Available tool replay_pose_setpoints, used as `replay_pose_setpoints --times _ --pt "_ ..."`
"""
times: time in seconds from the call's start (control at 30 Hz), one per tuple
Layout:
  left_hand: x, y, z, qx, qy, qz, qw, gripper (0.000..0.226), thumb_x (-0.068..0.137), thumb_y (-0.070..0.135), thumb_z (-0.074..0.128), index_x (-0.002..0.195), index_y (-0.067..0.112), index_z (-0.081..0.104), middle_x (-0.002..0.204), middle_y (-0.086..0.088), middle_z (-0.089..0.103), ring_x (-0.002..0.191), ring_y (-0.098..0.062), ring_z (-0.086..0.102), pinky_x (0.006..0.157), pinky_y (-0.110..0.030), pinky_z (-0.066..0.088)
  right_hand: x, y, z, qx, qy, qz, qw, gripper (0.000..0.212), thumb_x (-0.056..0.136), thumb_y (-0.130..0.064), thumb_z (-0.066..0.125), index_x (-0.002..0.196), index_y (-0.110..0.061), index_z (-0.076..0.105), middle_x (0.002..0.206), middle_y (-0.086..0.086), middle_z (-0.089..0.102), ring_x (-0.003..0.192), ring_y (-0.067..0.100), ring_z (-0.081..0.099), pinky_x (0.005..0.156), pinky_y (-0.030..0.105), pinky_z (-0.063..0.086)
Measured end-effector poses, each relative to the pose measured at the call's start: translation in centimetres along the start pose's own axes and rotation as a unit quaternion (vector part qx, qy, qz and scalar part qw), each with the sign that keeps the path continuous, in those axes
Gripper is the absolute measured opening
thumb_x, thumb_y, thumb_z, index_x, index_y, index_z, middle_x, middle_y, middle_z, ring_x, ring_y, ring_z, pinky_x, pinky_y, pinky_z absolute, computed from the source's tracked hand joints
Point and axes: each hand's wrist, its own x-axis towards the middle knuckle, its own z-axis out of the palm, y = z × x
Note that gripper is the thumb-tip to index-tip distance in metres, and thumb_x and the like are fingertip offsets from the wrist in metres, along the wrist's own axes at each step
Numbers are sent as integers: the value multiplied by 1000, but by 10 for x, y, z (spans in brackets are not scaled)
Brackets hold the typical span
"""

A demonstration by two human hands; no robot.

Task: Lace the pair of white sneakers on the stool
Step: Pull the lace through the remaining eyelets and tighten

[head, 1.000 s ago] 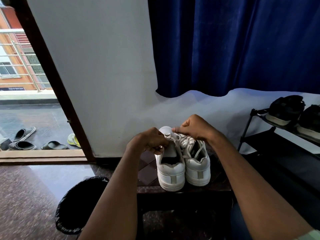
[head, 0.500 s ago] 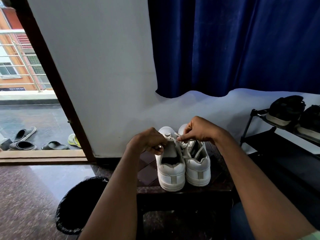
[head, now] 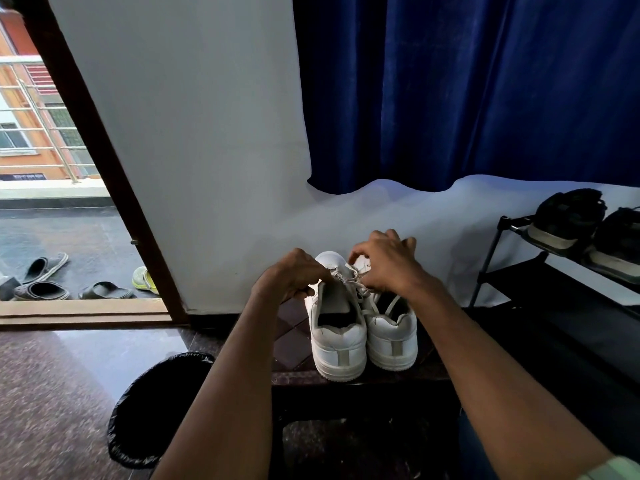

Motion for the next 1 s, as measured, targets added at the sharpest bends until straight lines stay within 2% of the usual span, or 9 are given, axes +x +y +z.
replay_pose_setpoints --times 0.13,0.23,0.37,0.5,0.6,0.8,0.87,0.93,1.0 --pt "5 0 -3 17 71 57 996 17 85 26 75 72 16 71 58 -7 63 56 -24 61 57 -35 56 7 -6 12 -8 7 -23 1000 6 86 -36 73 87 -32 77 103 -10 56 122 22 42 91 43 26" --pt "3 3 -6 2 71 108 992 18 89 31 75 81 14 75 53 1 59 49 -13 60 54 -25 50 9 -2 5 201 -14 6 980 20 88 -39 77 76 -23 75 87 -5 70 98 17 56 85 38 35" --pt "-7 12 -7 -69 21 147 986 26 93 35 73 76 17 81 56 4 55 50 -12 51 49 -21 42 3 -1 -13 593 20 75 802 30 87 -31 79 71 -6 73 72 5 70 67 15 58 70 36 47" --pt "-14 21 -1 -105 -27 192 975 19 96 30 70 94 15 83 71 2 64 54 -7 52 52 -19 43 3 -3 -17 708 13 81 701 19 91 -23 76 87 -5 79 78 -2 73 67 10 55 66 27 48" --pt "-13 24 8 -87 -8 217 972 9 94 25 73 88 25 80 69 1 66 54 -4 53 53 -20 45 4 -6 -15 702 2 66 710 19 90 -21 78 94 -3 81 87 7 76 72 15 62 71 29 56" --pt "-12 26 10 -133 6 217 967 17 94 10 68 81 16 77 60 11 66 55 0 56 53 -16 44 5 -10 -10 655 33 98 748 18 79 -29 86 87 -13 84 96 14 80 102 41 72 104 62 49" --pt "-14 29 6 -199 -40 202 958 20 96 13 62 88 15 79 79 4 73 72 -8 62 62 -19 48 6 -8 -10 679 49 122 722 8 82 -17 84 83 -9 83 88 17 78 84 34 70 94 58 56" --pt "-16 30 5 -251 -87 175 948 26 99 26 57 97 11 77 94 -2 74 87 -14 64 75 -27 48 5 -7 -10 702 64 128 698 2 84 -1 79 86 -1 80 73 14 73 65 22 65 69 39 62" --pt "-15 30 7 -240 -103 142 955 37 100 44 57 97 12 74 95 -5 75 88 -17 66 82 -33 49 3 -8 -9 695 65 132 704 9 84 5 76 93 3 78 66 10 71 55 15 62 56 25 54"
